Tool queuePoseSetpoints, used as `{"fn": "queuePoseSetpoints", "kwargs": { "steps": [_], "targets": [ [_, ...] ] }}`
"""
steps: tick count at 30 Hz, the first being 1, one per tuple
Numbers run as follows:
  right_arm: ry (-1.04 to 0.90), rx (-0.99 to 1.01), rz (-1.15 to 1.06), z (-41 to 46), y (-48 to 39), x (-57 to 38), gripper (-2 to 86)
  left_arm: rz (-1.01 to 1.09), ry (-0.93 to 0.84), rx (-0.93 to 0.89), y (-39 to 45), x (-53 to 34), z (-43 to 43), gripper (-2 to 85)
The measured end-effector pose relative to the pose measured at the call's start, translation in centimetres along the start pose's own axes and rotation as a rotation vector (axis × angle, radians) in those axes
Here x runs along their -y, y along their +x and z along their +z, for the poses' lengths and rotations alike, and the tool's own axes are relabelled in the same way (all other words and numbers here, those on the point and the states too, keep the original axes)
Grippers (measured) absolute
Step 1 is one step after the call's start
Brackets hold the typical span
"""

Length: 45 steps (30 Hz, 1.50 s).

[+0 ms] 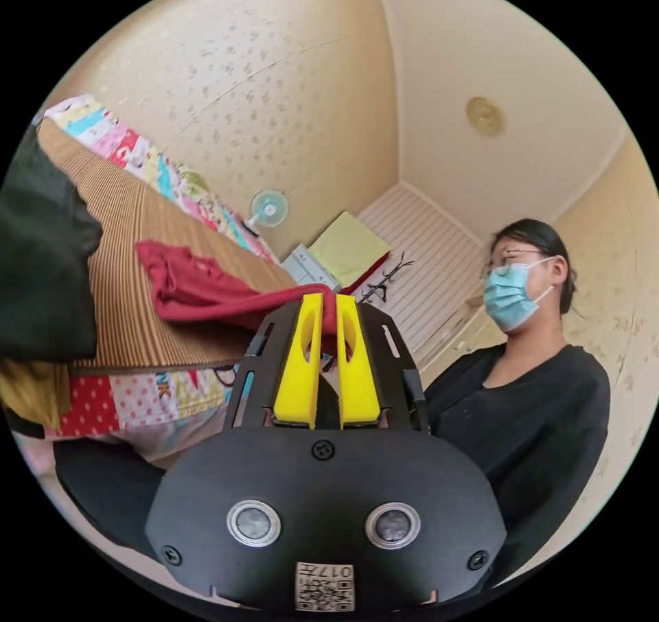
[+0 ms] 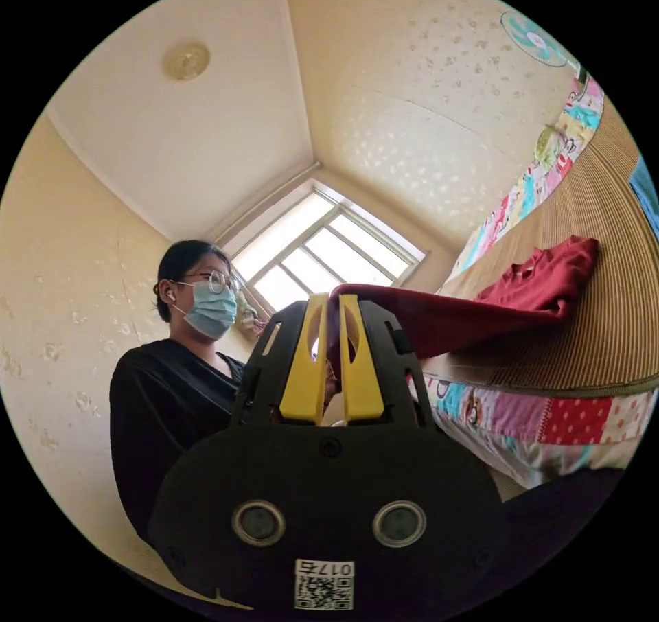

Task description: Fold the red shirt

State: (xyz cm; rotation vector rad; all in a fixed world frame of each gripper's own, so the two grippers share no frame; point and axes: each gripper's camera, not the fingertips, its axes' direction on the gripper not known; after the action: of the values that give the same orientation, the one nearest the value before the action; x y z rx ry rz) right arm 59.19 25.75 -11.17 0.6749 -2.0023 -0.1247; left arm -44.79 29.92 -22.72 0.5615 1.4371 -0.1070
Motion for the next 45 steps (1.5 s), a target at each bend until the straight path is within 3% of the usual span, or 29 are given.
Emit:
{"fn": "queuePoseSetpoints", "kwargs": {
  "steps": [4, 11, 16, 20, 26, 30, 33, 35, 40, 45],
  "targets": [
    [0.058, 0.083, -0.092, 0.9, -2.2, 0.2, 2.6, 0.081, 0.050, 0.027, 3.6, 0.9, -1.3, 4.2],
    [0.061, -0.447, 0.072, 3.6, 2.4, 0.5, 2.6, -0.318, 0.065, 0.118, -5.5, 0.9, 1.4, 4.1],
    [0.066, -0.638, 0.228, 6.4, 10.5, 2.0, 2.9, -0.476, 0.100, 0.174, -13.0, 2.1, 4.9, 4.1],
    [0.128, -0.718, 0.343, 10.0, 16.7, 4.0, 3.5, -0.615, 0.161, 0.075, -18.8, 4.1, 8.9, 4.3],
    [0.083, -0.881, 0.273, 14.9, 22.5, 4.5, 7.1, -0.461, 0.142, 0.498, -19.2, 7.0, 12.0, 11.1],
    [0.002, -0.962, 0.144, 18.0, 19.6, 2.8, 8.7, -0.345, 0.071, 0.591, -16.9, 6.9, 13.1, 11.7],
    [-0.175, -1.139, 0.099, 21.5, 19.1, -0.1, 8.5, -0.309, -0.065, 0.660, -16.1, 5.8, 14.8, 11.5],
    [-0.311, -1.253, 0.083, 24.0, 20.7, -2.7, 8.5, -0.298, -0.169, 0.702, -16.5, 4.6, 16.9, 11.4],
    [-0.453, -1.310, 0.148, 27.9, 26.0, -6.5, 8.5, -0.279, -0.300, 0.706, -18.3, 2.7, 21.6, 10.9],
    [-0.644, -1.434, 0.120, 32.5, 30.9, -9.1, 4.5, -0.174, -0.426, 0.920, -18.8, 1.6, 25.1, 6.4]
  ]
}}
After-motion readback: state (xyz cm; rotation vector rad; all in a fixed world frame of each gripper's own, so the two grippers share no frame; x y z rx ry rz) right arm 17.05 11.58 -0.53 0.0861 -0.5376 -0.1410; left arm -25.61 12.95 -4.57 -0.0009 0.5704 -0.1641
